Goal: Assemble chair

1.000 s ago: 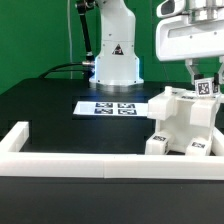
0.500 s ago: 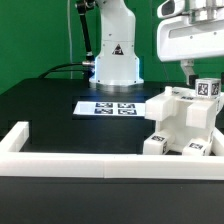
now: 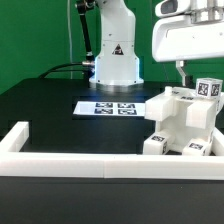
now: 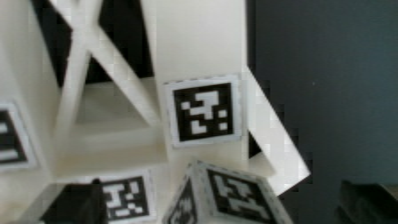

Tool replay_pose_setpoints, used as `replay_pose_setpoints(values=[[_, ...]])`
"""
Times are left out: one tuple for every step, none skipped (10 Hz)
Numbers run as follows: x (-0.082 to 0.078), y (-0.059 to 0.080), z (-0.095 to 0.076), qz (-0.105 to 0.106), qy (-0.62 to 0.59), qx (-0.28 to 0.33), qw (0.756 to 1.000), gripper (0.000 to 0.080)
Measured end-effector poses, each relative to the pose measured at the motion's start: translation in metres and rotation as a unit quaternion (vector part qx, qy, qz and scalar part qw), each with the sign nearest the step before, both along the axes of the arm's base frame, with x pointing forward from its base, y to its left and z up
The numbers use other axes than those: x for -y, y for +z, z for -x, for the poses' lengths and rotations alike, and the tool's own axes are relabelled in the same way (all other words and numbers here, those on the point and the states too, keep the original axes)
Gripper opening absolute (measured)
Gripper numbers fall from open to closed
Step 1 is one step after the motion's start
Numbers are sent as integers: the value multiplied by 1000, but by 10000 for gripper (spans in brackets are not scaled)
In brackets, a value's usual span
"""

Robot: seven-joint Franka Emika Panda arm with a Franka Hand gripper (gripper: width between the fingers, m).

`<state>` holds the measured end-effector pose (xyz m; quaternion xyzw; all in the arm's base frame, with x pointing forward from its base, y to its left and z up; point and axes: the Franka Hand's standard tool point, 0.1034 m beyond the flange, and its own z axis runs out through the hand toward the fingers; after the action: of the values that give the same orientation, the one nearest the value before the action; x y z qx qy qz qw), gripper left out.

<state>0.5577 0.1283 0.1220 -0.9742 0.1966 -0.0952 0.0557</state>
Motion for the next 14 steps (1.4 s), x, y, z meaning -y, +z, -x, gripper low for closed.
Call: replay_pose_setpoints(values=[[1,0,0,12,51,4,999,649],[1,0,-1,21,90,7,996,649],[2,1,-3,31,128,9,991,649],[2,3,-6,47,183,10,982,649],[2,4,-8,55,216,10,975,649],[3,5,-11,64,252,10,965,649],[6,6,-13,71,285,12,956,649],[7,6,-13,72,292,13,954,649],[8,6,-13,72,287,12,955,519],[8,6,-13,72,287,13,955,519],[8,6,-13,72,287,13,955,368],[8,6,-13,72,287,13,955,286],[8,6,-13,72,287,13,955,286],[8,6,-13,72,287,13,955,286]])
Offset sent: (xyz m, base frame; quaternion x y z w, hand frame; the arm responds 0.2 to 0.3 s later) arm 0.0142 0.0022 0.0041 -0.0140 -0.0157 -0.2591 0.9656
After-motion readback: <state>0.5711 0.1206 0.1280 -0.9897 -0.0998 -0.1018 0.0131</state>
